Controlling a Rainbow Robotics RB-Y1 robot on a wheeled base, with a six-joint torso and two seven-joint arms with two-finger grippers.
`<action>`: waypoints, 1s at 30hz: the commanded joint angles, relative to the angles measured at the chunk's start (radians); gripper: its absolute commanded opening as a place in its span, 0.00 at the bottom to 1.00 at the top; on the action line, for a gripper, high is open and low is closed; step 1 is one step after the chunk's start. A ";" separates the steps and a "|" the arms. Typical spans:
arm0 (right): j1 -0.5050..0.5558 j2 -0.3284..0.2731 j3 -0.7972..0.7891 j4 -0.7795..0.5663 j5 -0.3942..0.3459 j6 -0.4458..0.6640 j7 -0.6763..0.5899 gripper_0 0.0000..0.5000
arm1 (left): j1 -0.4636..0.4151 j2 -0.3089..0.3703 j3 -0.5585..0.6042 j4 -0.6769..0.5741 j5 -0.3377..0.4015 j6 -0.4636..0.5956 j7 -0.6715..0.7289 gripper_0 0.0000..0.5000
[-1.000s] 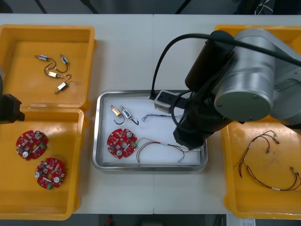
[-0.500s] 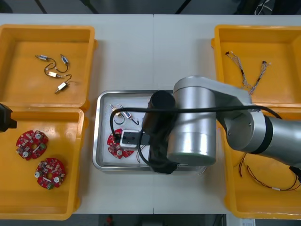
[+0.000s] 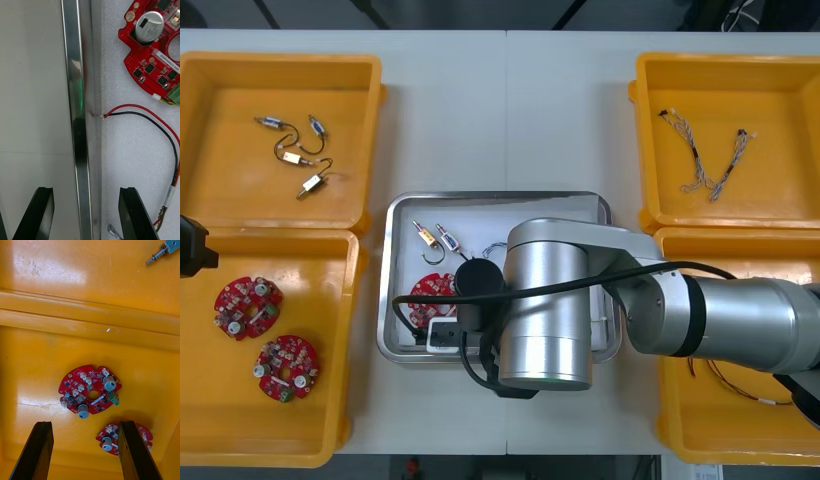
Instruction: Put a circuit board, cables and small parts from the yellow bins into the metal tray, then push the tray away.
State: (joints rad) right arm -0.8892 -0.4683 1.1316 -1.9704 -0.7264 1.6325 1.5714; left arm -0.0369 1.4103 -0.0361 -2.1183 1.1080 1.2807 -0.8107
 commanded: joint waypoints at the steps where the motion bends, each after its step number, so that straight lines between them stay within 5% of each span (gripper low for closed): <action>1: -0.024 0.063 0.033 0.039 0.031 -0.013 0.018 1.00 | 0.002 0.012 0.035 -0.023 -0.010 -0.009 -0.010 1.00; 27: 0.055 0.088 0.109 0.073 0.168 -0.063 0.021 1.00 | 0.002 0.012 0.035 -0.023 -0.010 -0.009 -0.010 1.00; 29: 0.055 0.088 0.109 0.074 0.168 -0.068 0.018 0.90 | 0.002 0.012 0.035 -0.023 -0.010 -0.009 -0.010 1.00; 30: 0.055 0.089 0.109 0.074 0.168 -0.072 0.016 0.52 | 0.002 0.012 0.035 -0.023 -0.010 -0.009 -0.010 1.00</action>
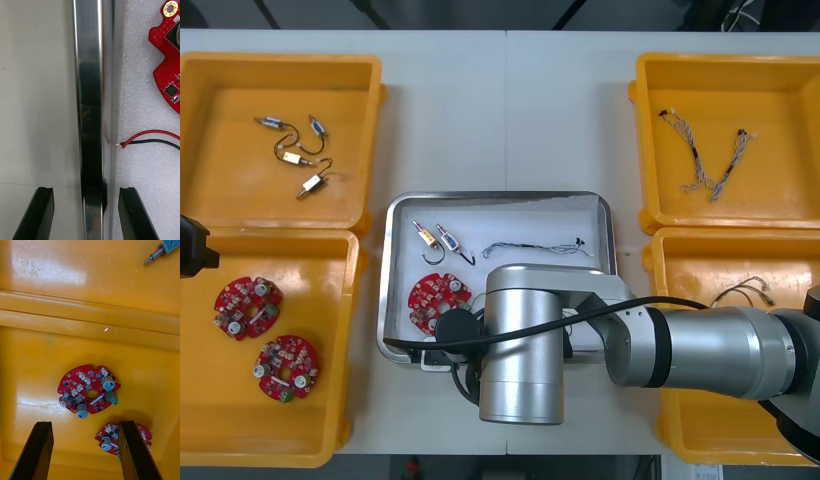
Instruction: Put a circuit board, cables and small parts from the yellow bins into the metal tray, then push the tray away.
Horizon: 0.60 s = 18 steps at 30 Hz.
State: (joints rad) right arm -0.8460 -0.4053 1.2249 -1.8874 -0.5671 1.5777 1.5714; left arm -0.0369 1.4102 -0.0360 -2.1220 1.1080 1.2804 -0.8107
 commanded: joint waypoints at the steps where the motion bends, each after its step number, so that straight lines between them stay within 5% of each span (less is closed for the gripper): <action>1: 0.012 0.025 0.016 -0.010 0.010 -0.019 0.016 0.44 | 0.002 0.012 0.034 -0.019 -0.010 -0.009 -0.010 1.00; 2: 0.012 0.025 0.016 -0.010 0.012 -0.024 0.018 0.23 | 0.002 0.012 0.034 -0.019 -0.010 -0.009 -0.010 1.00; 6: 0.012 0.025 0.016 -0.010 0.030 -0.031 0.022 0.05 | 0.002 0.012 0.034 -0.019 -0.010 -0.009 -0.010 1.00; 18: -0.027 -0.006 0.016 -0.030 0.089 -0.031 0.022 0.00 | 0.002 0.012 0.034 -0.019 -0.010 -0.009 -0.010 1.00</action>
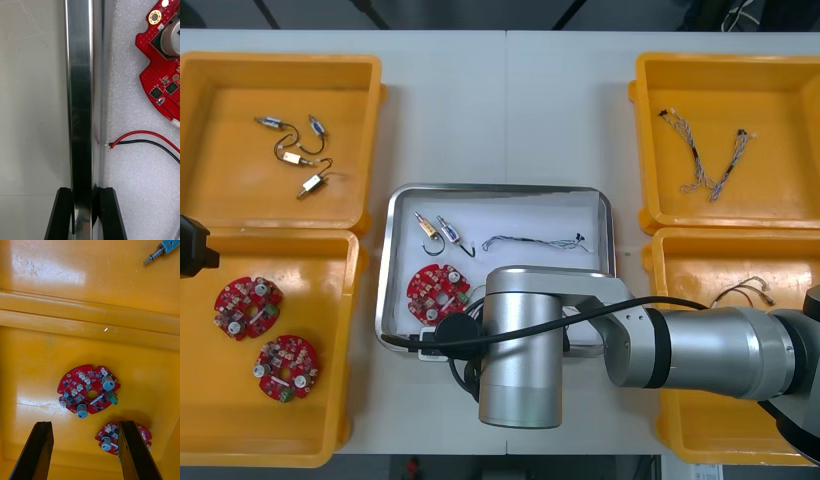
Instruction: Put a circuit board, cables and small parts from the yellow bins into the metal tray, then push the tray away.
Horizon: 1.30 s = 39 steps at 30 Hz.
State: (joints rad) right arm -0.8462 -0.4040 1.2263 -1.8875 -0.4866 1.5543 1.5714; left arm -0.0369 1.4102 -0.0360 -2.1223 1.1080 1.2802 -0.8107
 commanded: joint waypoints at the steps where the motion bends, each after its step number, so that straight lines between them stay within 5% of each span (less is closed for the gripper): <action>1: -0.033 -0.013 0.015 -0.031 0.010 -0.008 0.021 0.00 | 0.002 0.012 0.034 -0.019 -0.010 -0.009 -0.010 1.00; 21: -0.209 -0.105 0.015 -0.035 0.008 -0.062 0.024 0.00 | 0.002 0.012 0.034 -0.019 -0.010 -0.009 -0.010 1.00; 39: -0.366 -0.094 0.013 0.222 -0.013 -0.148 0.219 0.00 | 0.002 0.012 0.034 -0.019 -0.010 -0.009 -0.010 1.00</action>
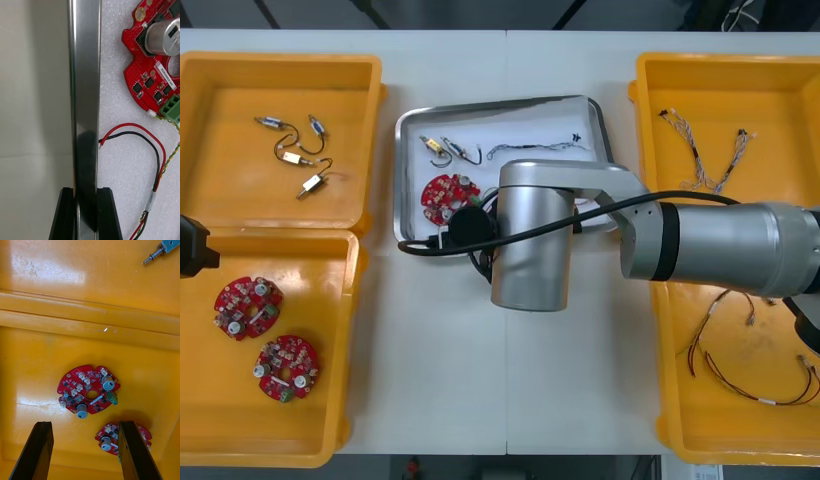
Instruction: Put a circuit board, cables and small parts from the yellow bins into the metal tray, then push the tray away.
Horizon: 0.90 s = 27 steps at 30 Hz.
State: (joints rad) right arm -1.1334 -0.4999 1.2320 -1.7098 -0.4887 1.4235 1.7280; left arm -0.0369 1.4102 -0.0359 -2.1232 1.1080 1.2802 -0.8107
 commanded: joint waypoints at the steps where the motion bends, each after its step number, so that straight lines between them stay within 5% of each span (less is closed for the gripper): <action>1: -0.085 0.004 0.007 0.061 -0.013 -0.021 0.070 0.00 | 0.002 0.012 0.034 -0.018 -0.010 -0.009 -0.010 1.00; 16: -0.163 0.080 -0.029 0.288 -0.016 -0.094 0.085 0.00 | 0.002 0.012 0.034 -0.018 -0.010 -0.009 -0.010 1.00; 27: -0.200 0.118 -0.037 0.455 -0.024 -0.262 0.101 0.00 | 0.002 0.012 0.034 -0.018 -0.010 -0.009 -0.010 1.00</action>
State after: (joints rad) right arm -1.2671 -0.4093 1.2295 -1.2791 -0.5067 1.1922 1.7814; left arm -0.0369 1.4102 -0.0358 -2.1238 1.1079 1.2802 -0.8107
